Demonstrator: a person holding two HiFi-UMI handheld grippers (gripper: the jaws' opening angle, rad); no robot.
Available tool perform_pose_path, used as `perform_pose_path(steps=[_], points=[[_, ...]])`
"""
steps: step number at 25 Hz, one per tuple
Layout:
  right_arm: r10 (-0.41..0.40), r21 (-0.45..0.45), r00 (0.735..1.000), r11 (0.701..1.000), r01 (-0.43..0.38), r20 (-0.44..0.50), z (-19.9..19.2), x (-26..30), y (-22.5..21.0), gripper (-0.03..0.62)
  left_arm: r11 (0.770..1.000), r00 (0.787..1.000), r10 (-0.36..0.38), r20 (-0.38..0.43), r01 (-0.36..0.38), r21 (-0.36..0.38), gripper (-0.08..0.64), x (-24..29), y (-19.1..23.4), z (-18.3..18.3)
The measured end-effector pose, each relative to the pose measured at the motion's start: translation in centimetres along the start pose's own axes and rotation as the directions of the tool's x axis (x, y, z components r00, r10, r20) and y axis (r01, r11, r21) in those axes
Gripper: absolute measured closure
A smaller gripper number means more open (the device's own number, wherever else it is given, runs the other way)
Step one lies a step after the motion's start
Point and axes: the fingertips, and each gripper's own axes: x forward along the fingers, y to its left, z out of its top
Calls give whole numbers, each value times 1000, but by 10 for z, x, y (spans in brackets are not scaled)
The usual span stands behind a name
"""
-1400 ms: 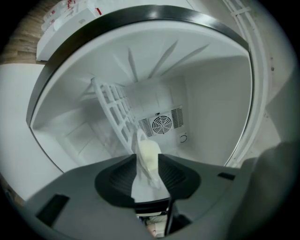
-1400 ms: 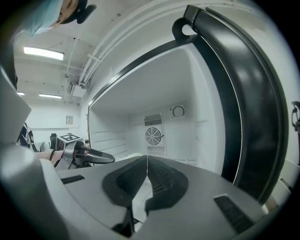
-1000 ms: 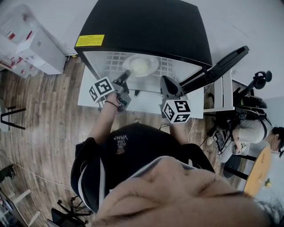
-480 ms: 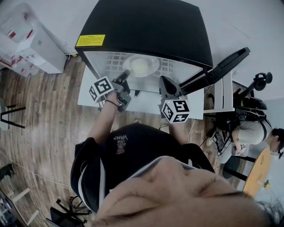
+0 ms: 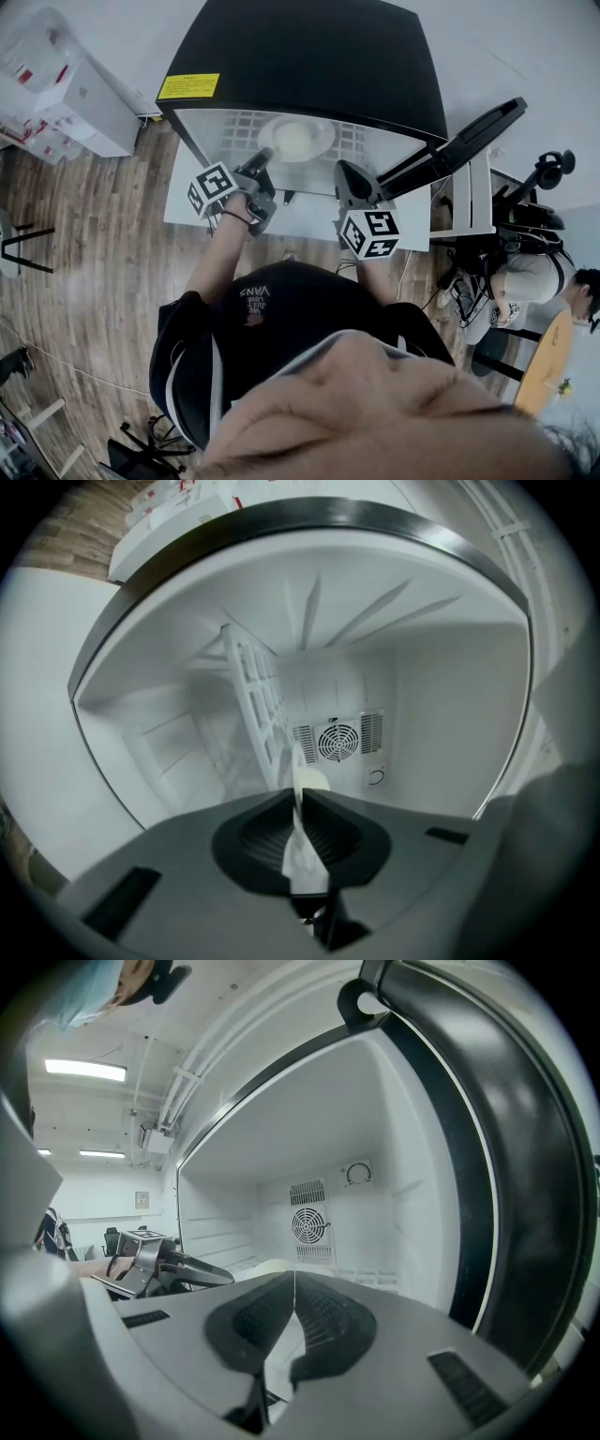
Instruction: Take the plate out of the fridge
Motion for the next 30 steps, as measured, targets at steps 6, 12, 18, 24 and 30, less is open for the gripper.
perform_pose_path(steps=[6,12,18,24,30], points=[[1,4,1000,1000,-1,-2,-1,-1,0,580,1000,1000,0,5,1,-25,525,-1,0,0],[-1,5,1000,1000,1,-5,-3,-2,0,580,999,1000,-8,14,8,-46,531,-3,-1,1],[6,11,1000,1000,-6,-10,-4,0,5,580,998,1000,-23,17,24,-61,531,-7,-3,1],[57,72,998,996,-55,-21,-14,8,13,580,997,999,-26,19,27,-77,531,-12,0,-1],[62,95,997,994,-59,-37,-20,14,20,579,995,1000,-21,19,23,-98,531,-22,4,-3]])
